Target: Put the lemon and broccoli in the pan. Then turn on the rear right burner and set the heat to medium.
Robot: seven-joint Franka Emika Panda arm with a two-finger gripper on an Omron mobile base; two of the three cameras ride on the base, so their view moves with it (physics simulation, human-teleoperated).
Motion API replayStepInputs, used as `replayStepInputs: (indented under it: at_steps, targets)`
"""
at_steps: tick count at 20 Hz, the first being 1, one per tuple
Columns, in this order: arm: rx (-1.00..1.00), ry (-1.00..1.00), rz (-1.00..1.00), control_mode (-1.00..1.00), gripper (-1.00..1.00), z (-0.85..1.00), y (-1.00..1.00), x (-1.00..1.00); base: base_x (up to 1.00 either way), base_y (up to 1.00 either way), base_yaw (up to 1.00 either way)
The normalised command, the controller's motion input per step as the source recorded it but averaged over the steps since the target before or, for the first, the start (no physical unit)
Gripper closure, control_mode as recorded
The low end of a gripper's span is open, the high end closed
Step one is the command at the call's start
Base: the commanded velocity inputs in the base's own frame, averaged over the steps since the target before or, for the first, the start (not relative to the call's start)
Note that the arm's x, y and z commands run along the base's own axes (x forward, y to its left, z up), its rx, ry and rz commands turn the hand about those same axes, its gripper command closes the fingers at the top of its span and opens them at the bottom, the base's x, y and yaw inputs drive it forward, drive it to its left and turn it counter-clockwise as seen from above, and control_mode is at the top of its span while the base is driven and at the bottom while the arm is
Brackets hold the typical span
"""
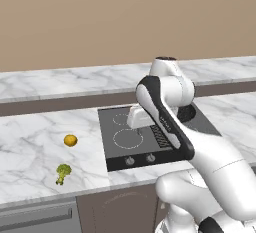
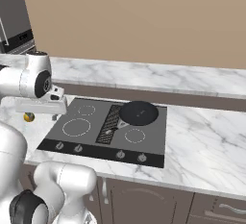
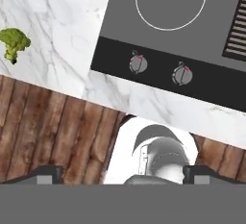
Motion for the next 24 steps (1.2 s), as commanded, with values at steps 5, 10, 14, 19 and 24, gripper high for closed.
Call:
replayStepInputs:
  at_steps: [5,10,14,19,24]
  targets:
    - [0.13,-0.26,-0.17,-1.00,-1.00,-0.04,0.96,0.02,0.00,0.00,0.00]
    - [0.01,-0.12,-0.26,-1.00,-1.00,0.00,0.95,0.07,0.00,0.00,0.00]
    - [-0.11,0.01,-0.10,-1.00,-1.00,-0.13,0.95,0.21,0.00,0.00,0.00]
    - [-0.09,0.07,-0.04,-1.00,-1.00,-0.18,0.84,0.15,0.00,0.00,0.00]
    - [-0.12,0.29,0.00,-1.00,-1.00,-0.35,0.69,0.10,0.00,0.00,0.00]
